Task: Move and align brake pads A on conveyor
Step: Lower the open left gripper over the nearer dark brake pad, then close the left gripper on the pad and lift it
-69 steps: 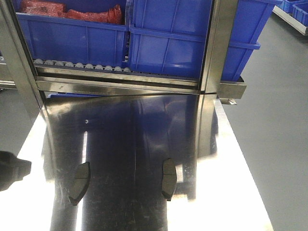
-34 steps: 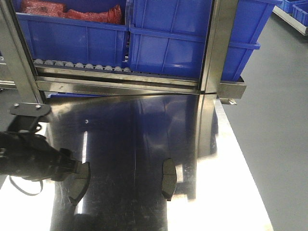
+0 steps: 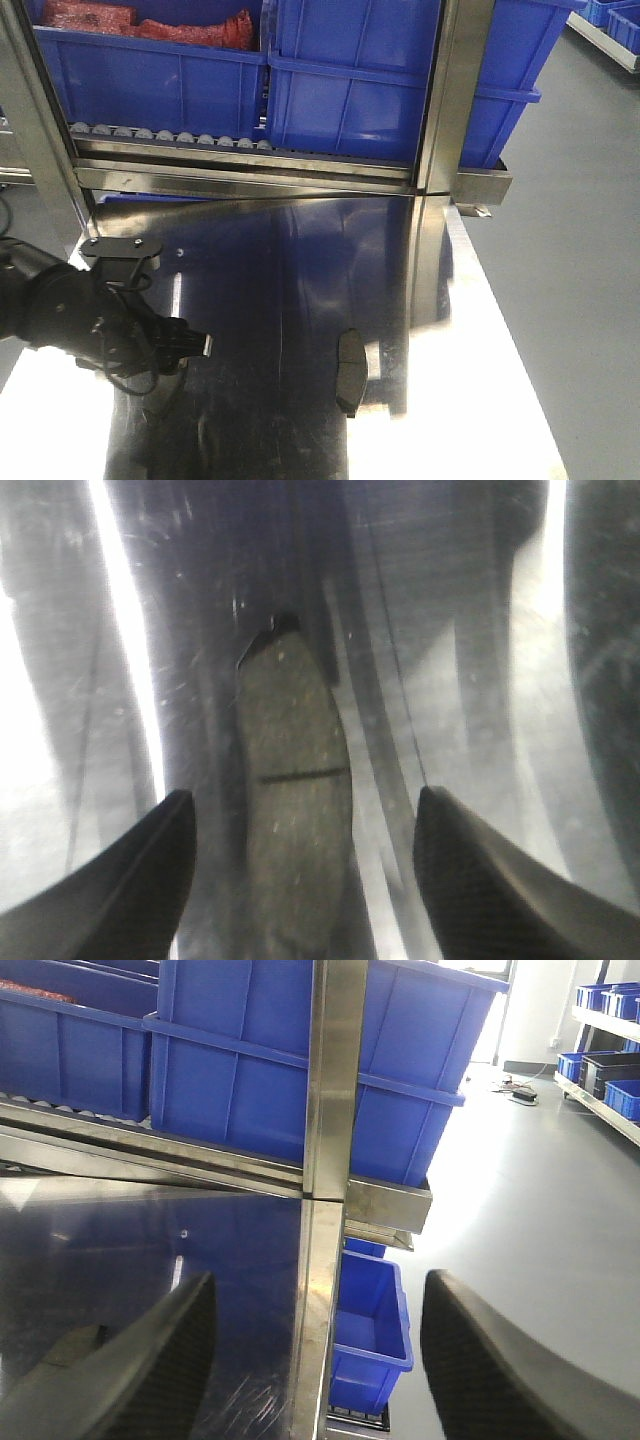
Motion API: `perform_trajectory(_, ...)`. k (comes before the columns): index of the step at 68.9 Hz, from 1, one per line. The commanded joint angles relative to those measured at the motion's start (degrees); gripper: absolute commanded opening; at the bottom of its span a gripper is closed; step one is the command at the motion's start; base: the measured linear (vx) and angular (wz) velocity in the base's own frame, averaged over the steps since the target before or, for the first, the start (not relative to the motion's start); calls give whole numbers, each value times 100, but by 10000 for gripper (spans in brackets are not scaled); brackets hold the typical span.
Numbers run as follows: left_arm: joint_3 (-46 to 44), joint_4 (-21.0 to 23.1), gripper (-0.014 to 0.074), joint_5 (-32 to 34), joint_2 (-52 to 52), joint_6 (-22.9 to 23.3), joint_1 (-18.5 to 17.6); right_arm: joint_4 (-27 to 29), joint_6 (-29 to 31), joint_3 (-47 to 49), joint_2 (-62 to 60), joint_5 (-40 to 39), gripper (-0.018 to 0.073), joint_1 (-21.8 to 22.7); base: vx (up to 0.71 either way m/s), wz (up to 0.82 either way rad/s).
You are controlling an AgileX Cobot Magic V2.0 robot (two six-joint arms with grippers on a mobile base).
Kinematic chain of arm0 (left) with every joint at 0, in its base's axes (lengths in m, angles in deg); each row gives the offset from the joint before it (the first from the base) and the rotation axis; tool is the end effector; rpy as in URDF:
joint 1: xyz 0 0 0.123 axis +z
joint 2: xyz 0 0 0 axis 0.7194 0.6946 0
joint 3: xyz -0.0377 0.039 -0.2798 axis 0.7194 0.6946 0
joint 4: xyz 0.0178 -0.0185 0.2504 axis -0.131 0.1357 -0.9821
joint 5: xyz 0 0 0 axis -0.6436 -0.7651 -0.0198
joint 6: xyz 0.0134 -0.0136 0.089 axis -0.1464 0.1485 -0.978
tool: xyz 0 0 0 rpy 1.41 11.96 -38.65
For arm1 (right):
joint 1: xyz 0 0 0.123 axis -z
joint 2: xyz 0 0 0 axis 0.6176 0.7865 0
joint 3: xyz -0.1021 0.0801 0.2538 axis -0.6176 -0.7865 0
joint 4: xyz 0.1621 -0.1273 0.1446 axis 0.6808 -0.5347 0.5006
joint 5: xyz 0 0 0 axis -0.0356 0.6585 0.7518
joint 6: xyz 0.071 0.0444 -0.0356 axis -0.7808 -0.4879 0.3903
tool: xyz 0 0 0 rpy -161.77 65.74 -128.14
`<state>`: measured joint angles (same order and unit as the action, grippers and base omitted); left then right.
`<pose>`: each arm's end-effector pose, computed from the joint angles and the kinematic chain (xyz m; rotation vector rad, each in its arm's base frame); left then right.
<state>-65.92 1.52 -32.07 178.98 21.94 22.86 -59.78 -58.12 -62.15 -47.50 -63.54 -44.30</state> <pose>0.2819 -0.1163 0.1982 0.1352 2.7450 -0.1354 0.0512 0.0057 0.2758 -0.1546 1.6816 0.0285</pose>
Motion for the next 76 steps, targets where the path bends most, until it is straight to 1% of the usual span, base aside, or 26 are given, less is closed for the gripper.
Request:
perform_trajectory(1,-389,-32,443,114,56,104,-27,-49,5,144,61,-466,429,37,0,0)
perform_trajectory(20,-1039,-26,443,-625,645,104,-27,-49,5,144,61,-466,429,37,0,0)
perform_trajectory(30,-1096,20,443,-667,692,141,-27,-49,5,144,61,-467,429,37,0,0)
perform_trajectory(45,-1096,20,443,-836,764,376,-27,-49,5,144,61,-467,429,37,0,0)
perform_trajectory(62,-1096,163,443,-887,910,390,-27,-49,5,144,61,-467,429,37,0,0)
perform_trajectory(76,-1096,170,443,-1004,1045,385,-27,-49,5,144,61,-467,429,37,0,0)
